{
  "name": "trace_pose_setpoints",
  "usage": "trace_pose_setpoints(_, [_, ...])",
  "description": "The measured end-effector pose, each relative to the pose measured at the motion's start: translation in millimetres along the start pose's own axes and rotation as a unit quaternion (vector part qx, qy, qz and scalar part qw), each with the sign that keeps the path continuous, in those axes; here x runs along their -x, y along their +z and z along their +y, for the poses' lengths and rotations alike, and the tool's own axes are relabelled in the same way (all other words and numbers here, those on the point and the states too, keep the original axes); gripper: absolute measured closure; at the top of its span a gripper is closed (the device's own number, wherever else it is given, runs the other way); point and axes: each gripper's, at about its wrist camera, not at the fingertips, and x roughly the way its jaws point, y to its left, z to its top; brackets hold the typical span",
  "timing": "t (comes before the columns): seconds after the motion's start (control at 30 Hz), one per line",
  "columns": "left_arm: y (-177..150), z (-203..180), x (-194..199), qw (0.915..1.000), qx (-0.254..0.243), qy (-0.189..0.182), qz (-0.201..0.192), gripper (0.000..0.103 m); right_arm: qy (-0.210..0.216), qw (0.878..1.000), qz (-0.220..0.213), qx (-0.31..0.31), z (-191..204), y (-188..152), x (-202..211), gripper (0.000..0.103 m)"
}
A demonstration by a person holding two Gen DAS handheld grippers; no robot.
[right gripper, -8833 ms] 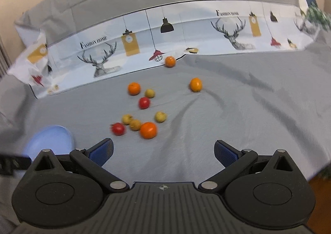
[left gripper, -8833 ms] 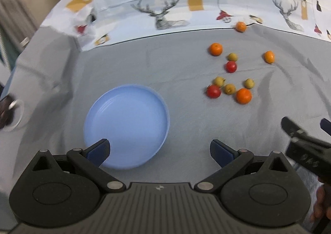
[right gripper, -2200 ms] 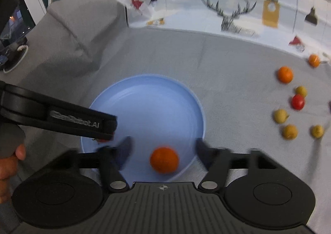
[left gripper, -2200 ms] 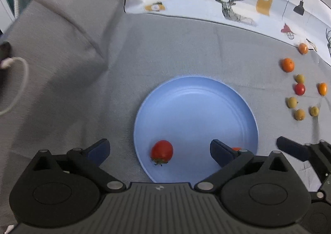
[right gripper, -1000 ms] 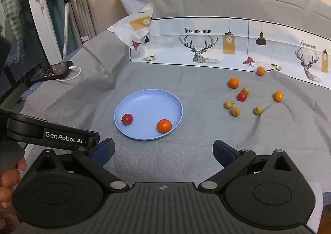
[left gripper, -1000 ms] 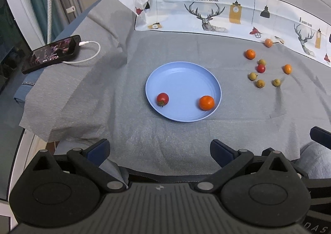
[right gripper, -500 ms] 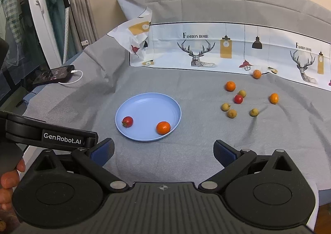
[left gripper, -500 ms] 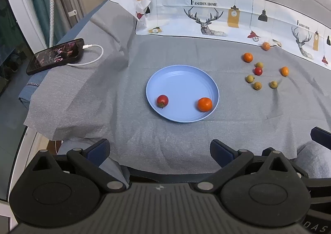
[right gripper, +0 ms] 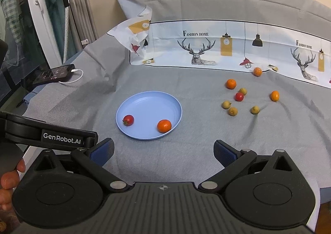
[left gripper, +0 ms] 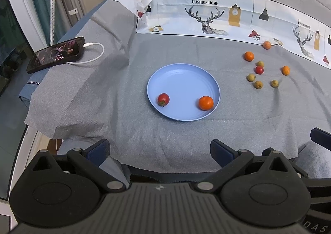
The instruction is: Organize fruits
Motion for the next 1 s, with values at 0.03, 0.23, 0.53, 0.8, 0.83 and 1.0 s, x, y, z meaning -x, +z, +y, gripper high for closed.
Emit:
trace_pose_setpoints(0.03, [0, 0, 0, 1.0000, 0.000, 0.000, 0.001, 0.000, 0.000, 1.000, 0.001, 0.000, 0, 0, 0, 0.001])
trace_pose_setpoints(0.23, [1, 0, -5, 1.0000, -0.001, 0.001, 0.006, 0.000, 0.002, 1.000, 0.006, -0.002, -2, 0, -4, 0.001])
trace_pose_setpoints(0.53, [2, -3, -16, 0.9998, -0.005, 0.003, 0.019, 0.000, 0.006, 1.000, 0.018, -0.010, -6, -1, -13, 0.001])
trace_pose_setpoints(0.8, [6, -7, -28, 0.9993, -0.011, 0.007, 0.034, 0.000, 0.010, 0.999, 0.033, -0.018, -12, -2, -24, 0.001])
trace_pose_setpoints(0.83, [7, -8, -30, 0.9993, -0.012, 0.008, 0.036, 0.000, 0.010, 0.999, 0.034, -0.020, -13, -2, -26, 0.001])
trace_pose_setpoints(1.0, [11, -14, -36, 0.9989, -0.018, 0.011, 0.043, 0.000, 0.012, 0.999, 0.040, -0.026, -18, -2, -31, 0.001])
